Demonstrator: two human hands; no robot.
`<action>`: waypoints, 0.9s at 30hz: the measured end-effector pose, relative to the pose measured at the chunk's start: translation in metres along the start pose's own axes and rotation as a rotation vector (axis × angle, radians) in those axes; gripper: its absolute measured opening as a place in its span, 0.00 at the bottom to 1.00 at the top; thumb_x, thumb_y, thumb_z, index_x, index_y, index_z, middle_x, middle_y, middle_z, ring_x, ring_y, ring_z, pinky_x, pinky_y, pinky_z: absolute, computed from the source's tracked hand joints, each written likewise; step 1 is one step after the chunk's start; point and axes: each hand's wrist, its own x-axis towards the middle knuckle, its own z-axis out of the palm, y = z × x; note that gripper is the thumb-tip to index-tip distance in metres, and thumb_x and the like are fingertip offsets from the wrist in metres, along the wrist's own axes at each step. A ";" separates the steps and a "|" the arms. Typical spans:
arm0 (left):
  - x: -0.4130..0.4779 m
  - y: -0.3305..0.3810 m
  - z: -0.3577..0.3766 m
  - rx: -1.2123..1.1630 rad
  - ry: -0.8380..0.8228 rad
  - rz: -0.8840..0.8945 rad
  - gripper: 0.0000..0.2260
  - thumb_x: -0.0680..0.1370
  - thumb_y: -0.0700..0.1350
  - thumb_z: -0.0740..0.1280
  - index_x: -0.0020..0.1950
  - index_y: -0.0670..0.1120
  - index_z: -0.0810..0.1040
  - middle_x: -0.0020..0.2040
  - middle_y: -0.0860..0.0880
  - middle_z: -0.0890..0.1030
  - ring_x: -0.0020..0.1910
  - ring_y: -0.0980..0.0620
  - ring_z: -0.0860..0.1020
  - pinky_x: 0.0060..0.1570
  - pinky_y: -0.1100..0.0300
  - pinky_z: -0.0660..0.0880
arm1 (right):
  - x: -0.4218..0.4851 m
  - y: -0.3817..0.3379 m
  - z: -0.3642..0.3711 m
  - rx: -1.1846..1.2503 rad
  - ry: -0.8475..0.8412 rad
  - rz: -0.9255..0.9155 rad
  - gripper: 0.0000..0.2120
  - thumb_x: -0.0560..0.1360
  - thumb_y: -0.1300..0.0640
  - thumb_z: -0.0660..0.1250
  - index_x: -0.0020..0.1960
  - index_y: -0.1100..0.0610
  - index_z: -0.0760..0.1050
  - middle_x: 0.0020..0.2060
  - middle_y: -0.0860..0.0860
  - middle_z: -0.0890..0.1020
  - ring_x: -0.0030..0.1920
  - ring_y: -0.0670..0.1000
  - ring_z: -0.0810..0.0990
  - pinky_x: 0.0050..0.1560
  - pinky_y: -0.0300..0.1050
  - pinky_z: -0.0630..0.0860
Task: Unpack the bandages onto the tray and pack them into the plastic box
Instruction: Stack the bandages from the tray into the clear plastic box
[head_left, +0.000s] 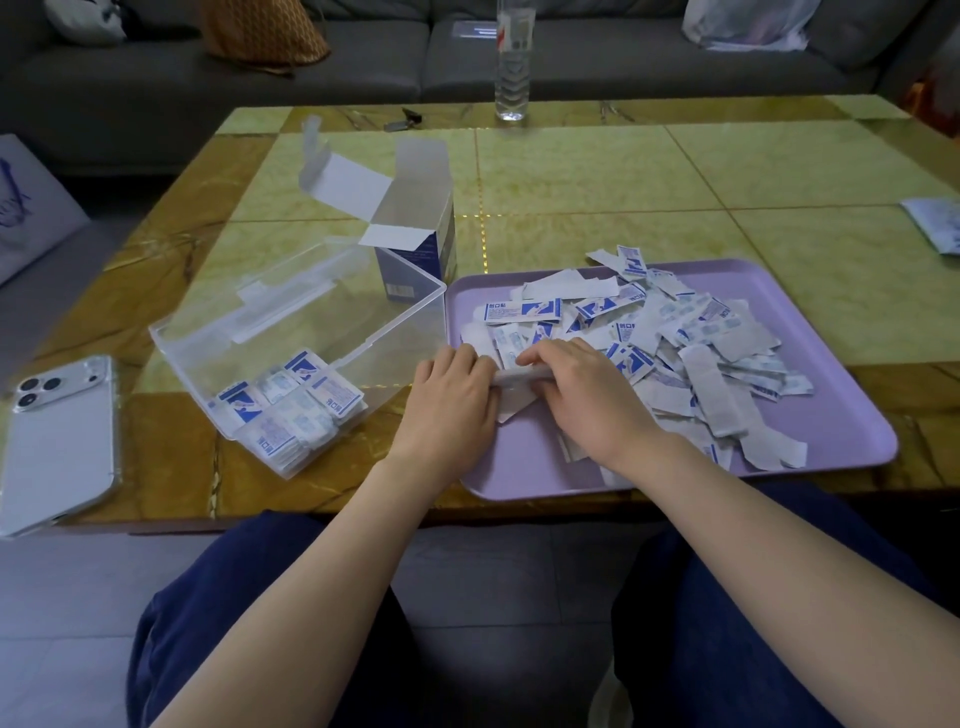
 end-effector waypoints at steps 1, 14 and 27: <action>0.000 0.000 0.001 0.023 -0.030 -0.011 0.12 0.80 0.47 0.51 0.52 0.44 0.72 0.50 0.45 0.73 0.49 0.44 0.70 0.49 0.53 0.65 | 0.000 0.000 0.000 0.039 0.023 0.020 0.09 0.76 0.65 0.62 0.55 0.59 0.74 0.51 0.53 0.79 0.53 0.55 0.74 0.55 0.49 0.70; -0.001 0.002 0.006 -0.066 -0.085 -0.043 0.06 0.80 0.41 0.54 0.57 0.46 0.66 0.55 0.47 0.69 0.52 0.46 0.67 0.55 0.53 0.65 | 0.000 -0.002 0.012 0.161 -0.071 0.044 0.14 0.74 0.72 0.59 0.57 0.62 0.74 0.55 0.55 0.73 0.57 0.54 0.71 0.59 0.48 0.70; -0.005 0.007 -0.016 -0.302 -0.011 0.033 0.15 0.73 0.30 0.60 0.58 0.41 0.69 0.53 0.41 0.75 0.47 0.41 0.73 0.45 0.49 0.69 | -0.003 -0.009 0.004 0.220 0.031 -0.093 0.14 0.77 0.70 0.59 0.61 0.61 0.70 0.56 0.55 0.74 0.52 0.54 0.77 0.52 0.48 0.75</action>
